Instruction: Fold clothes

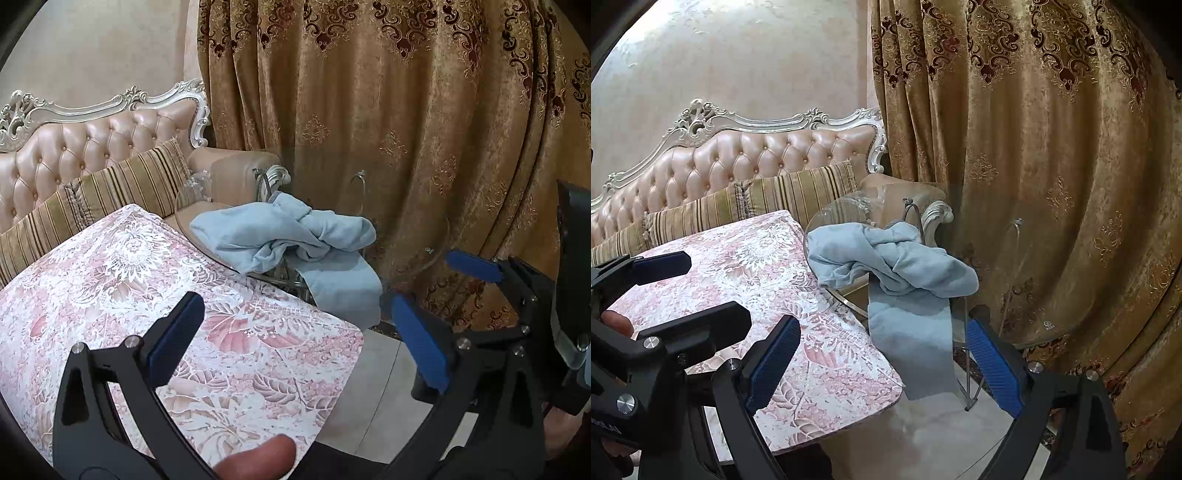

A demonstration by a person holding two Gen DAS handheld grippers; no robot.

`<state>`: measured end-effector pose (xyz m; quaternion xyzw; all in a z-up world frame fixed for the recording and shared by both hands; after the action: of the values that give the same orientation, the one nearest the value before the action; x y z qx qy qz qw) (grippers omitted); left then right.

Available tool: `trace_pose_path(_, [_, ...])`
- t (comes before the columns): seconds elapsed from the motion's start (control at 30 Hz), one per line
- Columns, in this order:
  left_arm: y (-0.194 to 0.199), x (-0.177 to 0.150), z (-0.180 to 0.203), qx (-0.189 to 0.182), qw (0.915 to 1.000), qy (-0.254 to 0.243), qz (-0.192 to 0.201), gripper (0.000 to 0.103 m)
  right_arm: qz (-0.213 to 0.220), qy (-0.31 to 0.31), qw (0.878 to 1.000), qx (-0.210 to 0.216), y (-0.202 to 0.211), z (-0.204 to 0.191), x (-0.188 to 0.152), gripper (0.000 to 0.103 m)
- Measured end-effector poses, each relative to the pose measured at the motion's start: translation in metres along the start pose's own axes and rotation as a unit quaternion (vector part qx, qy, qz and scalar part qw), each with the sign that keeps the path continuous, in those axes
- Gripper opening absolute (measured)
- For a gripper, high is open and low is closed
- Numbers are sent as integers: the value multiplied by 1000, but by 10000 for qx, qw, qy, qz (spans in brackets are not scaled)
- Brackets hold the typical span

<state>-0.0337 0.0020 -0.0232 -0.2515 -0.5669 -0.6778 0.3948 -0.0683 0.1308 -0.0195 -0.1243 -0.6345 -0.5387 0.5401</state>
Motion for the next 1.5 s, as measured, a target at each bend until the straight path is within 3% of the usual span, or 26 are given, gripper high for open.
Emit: trace_pose_path(1.5, [-6,1,-1,-21,9999,41,-113,102,-20,-19,10000,4,-3,4,0,93])
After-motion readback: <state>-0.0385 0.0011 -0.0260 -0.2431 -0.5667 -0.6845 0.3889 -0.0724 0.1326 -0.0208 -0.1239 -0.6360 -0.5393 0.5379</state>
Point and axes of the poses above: each gripper's, at about its wrist camera, not at the fingertips, and y roughly against the way its jaws point, z to its right, x to its top, the point moved 4 cm from there along -y, roughly the way its jaws point, and after that the axes turned 11 degrees about y, right-handed, at the moved point
